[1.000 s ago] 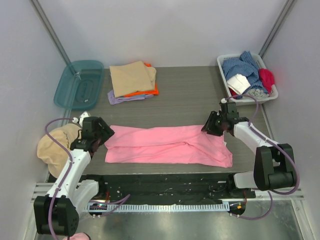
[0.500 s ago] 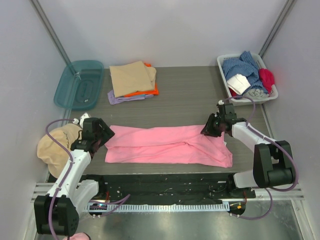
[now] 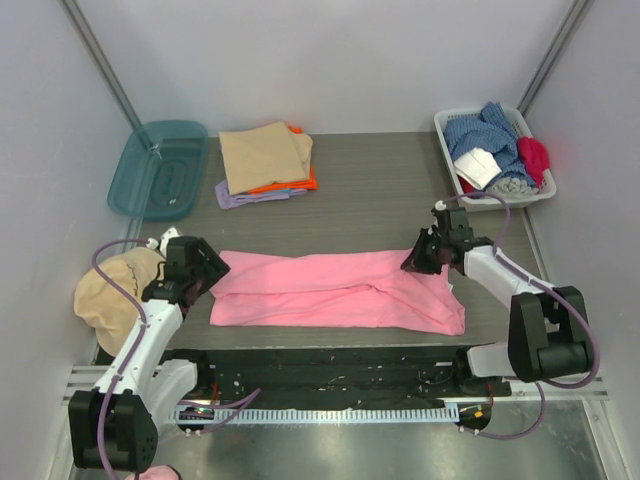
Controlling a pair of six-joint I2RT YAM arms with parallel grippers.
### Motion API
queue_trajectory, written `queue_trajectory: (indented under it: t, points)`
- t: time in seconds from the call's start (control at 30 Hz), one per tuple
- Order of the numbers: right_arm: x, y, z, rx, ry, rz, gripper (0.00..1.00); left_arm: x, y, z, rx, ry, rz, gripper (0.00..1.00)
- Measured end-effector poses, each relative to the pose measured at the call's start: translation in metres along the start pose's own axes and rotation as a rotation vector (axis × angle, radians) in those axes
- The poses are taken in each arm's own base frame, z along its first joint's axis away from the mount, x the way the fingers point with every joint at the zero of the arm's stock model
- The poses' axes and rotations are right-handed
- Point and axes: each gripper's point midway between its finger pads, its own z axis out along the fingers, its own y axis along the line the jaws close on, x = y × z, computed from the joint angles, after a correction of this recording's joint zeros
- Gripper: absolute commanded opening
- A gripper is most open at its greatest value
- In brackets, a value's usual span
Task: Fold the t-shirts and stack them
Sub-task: Fold the tshirt
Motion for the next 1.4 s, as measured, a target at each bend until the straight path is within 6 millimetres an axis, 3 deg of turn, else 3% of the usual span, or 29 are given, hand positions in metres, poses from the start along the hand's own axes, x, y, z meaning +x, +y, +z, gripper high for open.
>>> queue_trajectory:
  t: [0.43, 0.93, 1.07, 1.1, 1.13, 1.17, 1.3, 1.4]
  points:
    - [0.026, 0.038, -0.04, -0.083, -0.001, -0.077, 0.01, 0.003, 0.001, 0.001, 0.0, 0.008, -0.003, 0.69]
    - [0.091, 0.03, -0.064, -0.071, 0.119, -0.069, 0.02, 0.006, -0.001, 0.001, 0.008, 0.02, -0.019, 0.69]
    - [0.102, 0.031, -0.068, -0.07, 0.15, -0.073, 0.15, 0.007, -0.001, 0.001, 0.011, 0.026, -0.018, 0.69]
    - [0.105, 0.031, -0.068, -0.069, 0.163, -0.072, 0.24, 0.007, -0.001, 0.002, 0.01, 0.028, -0.018, 0.69]
    - [0.107, 0.031, -0.069, -0.068, 0.174, -0.069, 0.44, 0.008, -0.001, 0.003, 0.009, 0.033, -0.017, 0.69]
    - [0.11, 0.031, -0.07, -0.071, 0.187, -0.065, 0.5, 0.009, -0.001, 0.004, 0.008, 0.037, -0.017, 0.69]
    - [0.119, 0.03, -0.074, -0.07, 0.23, -0.061, 0.63, 0.009, -0.008, 0.007, 0.028, 0.062, -0.004, 0.7]
    - [0.114, 0.032, -0.081, -0.061, 0.209, -0.061, 0.63, 0.0, -0.033, 0.012, 0.064, 0.083, 0.054, 0.7]
